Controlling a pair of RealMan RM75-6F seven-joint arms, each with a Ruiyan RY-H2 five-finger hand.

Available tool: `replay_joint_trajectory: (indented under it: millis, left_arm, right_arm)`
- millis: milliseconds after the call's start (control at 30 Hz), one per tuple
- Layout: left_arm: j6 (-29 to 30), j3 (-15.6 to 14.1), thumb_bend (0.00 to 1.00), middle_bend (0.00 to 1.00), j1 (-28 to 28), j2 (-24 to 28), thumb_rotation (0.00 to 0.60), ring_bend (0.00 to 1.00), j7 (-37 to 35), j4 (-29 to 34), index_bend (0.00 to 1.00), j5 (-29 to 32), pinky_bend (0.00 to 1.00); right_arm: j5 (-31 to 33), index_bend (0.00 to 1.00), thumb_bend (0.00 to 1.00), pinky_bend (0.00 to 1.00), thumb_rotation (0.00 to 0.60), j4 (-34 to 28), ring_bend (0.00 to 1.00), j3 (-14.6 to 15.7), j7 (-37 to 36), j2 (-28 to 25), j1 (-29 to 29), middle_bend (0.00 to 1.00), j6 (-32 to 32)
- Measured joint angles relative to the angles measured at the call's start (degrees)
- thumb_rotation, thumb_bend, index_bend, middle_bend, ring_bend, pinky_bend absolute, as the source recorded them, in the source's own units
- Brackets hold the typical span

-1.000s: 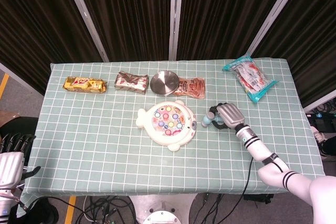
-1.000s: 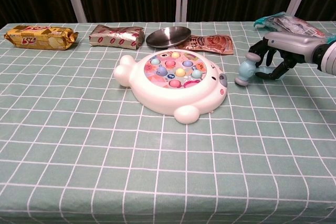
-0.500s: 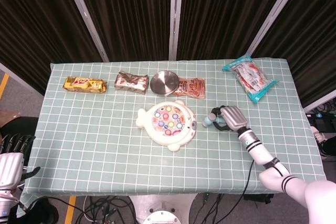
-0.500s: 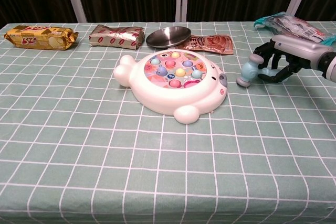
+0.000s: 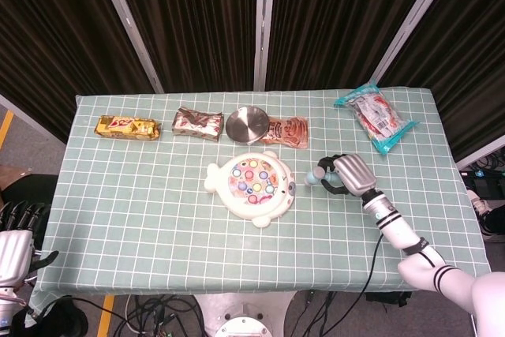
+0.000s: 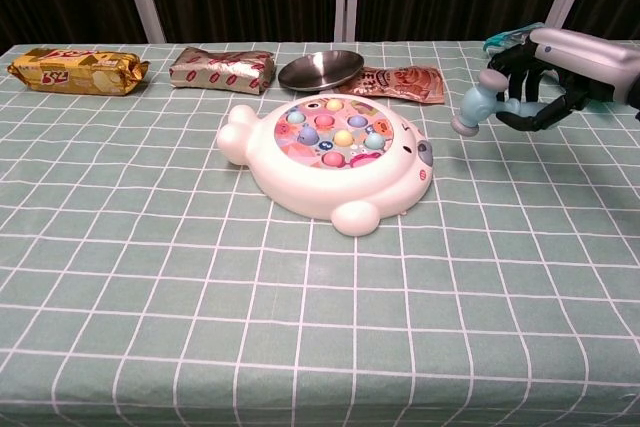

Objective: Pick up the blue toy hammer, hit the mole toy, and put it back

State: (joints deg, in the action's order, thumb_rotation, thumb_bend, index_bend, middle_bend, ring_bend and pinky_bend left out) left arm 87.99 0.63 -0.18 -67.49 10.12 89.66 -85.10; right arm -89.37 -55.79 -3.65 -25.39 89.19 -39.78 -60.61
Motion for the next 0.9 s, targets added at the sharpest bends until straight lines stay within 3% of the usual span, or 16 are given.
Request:
replay_joint_trajectory:
  millis: [267,367,667,900]
  left_arm:
    - [0.0,-0.1,0.03,0.16,0.0,0.0,0.6,0.07,-0.3,0.1,0.18,-0.3,0.01]
    - [-0.1,-0.2,0.03,0.16,0.1,-0.1,0.6,0.07,-0.5,-0.1,0.18,-0.1,0.01]
    - [-0.3,-0.2,0.03,0.16,0.3,-0.5,0.6,0.07,-1.4,-1.0,0.18,0.2,0.01]
    - [-0.3,-0.2,0.03,0.16,0.4,-0.8,0.6,0.07,-1.9,-1.5,0.18,0.2,0.01]
  right_arm:
    - [1.2,0.66,0.55,0.58,0.6,-16.9,0.49,-2.3,13.2,-7.2,-4.2,0.64,5.3]
    - [3.0,0.66,0.55,0.58,0.6,-19.9,0.49,-3.8,16.8,-7.8,-6.9,0.64,9.2]
    - [7.3,0.66,0.55,0.59,0.6,-20.2,0.5,-5.2,23.1,-5.2,-11.1,0.64,15.5]
    - [8.9,0.66,0.55,0.59,0.6,-20.0,0.5,-5.1,25.4,-4.5,-11.5,0.64,15.8]
